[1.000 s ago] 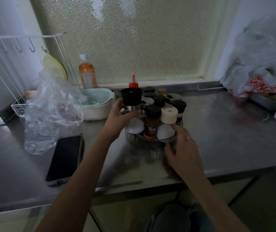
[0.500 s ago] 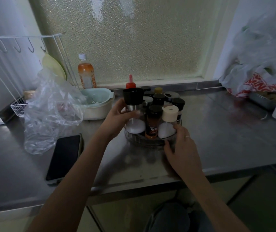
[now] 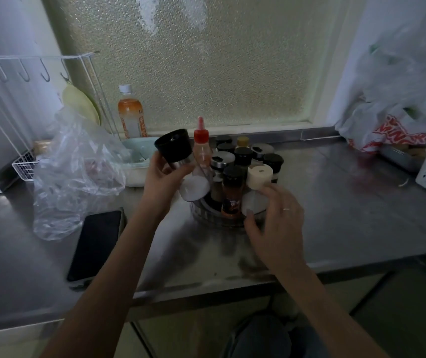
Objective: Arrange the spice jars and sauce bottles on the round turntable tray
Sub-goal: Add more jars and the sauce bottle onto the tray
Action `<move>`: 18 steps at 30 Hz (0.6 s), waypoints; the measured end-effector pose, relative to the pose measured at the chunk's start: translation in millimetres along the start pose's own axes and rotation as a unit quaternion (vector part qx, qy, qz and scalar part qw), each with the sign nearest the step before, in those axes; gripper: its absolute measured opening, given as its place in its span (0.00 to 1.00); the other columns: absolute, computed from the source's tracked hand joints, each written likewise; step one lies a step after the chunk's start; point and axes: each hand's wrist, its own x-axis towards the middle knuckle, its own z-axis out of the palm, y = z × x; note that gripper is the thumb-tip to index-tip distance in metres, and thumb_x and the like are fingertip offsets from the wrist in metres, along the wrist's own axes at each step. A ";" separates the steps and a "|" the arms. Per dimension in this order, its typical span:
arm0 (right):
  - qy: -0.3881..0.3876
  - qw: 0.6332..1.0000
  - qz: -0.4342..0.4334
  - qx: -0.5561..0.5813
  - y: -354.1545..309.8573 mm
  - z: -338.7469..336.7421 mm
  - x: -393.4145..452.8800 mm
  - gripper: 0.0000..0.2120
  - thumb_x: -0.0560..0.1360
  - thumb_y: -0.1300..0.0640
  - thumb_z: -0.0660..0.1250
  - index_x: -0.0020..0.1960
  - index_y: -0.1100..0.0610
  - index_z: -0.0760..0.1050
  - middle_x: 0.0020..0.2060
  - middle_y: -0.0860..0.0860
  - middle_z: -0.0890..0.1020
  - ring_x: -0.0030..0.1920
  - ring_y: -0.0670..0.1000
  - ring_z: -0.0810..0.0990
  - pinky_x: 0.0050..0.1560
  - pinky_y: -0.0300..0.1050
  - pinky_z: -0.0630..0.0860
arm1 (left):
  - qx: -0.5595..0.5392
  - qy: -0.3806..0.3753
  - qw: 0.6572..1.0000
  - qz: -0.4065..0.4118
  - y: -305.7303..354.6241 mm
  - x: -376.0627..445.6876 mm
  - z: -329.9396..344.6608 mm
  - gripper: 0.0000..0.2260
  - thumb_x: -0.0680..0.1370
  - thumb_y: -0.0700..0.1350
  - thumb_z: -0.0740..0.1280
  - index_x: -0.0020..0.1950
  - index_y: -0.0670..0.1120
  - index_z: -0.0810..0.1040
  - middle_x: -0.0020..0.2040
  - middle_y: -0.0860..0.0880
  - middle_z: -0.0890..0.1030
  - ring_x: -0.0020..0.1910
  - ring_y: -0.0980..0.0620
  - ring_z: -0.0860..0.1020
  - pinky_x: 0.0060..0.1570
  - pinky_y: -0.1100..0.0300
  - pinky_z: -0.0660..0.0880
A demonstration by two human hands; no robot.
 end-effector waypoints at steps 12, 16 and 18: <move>-0.313 0.935 0.013 -0.169 -61.7 23.4 148.3 0.22 0.72 0.44 0.66 0.57 0.60 0.71 0.56 0.58 0.76 0.57 0.59 0.75 0.53 0.54 0.70 | 0.067 -0.018 0.997 0.045 0.5 -5.7 4.8 0.31 0.62 0.49 0.77 0.62 0.48 0.72 0.58 0.50 0.79 0.56 0.51 0.78 0.54 0.54 0.76; -0.369 0.913 0.041 -0.167 -61.7 29.0 155.7 0.22 0.69 0.49 0.71 0.55 0.61 0.70 0.54 0.63 0.73 0.62 0.60 0.71 0.55 0.52 0.73 | 0.089 -0.056 0.993 0.050 -2.2 -6.1 10.3 0.31 0.60 0.53 0.75 0.61 0.51 0.72 0.60 0.50 0.78 0.56 0.50 0.77 0.54 0.54 0.76; -0.377 0.913 0.037 -0.150 -61.9 23.1 159.5 0.21 0.66 0.48 0.74 0.49 0.60 0.70 0.45 0.58 0.74 0.56 0.59 0.74 0.50 0.49 0.73 | 0.089 -0.062 0.993 0.045 -3.6 -3.9 8.4 0.31 0.61 0.52 0.76 0.62 0.50 0.72 0.60 0.51 0.78 0.56 0.51 0.78 0.53 0.56 0.75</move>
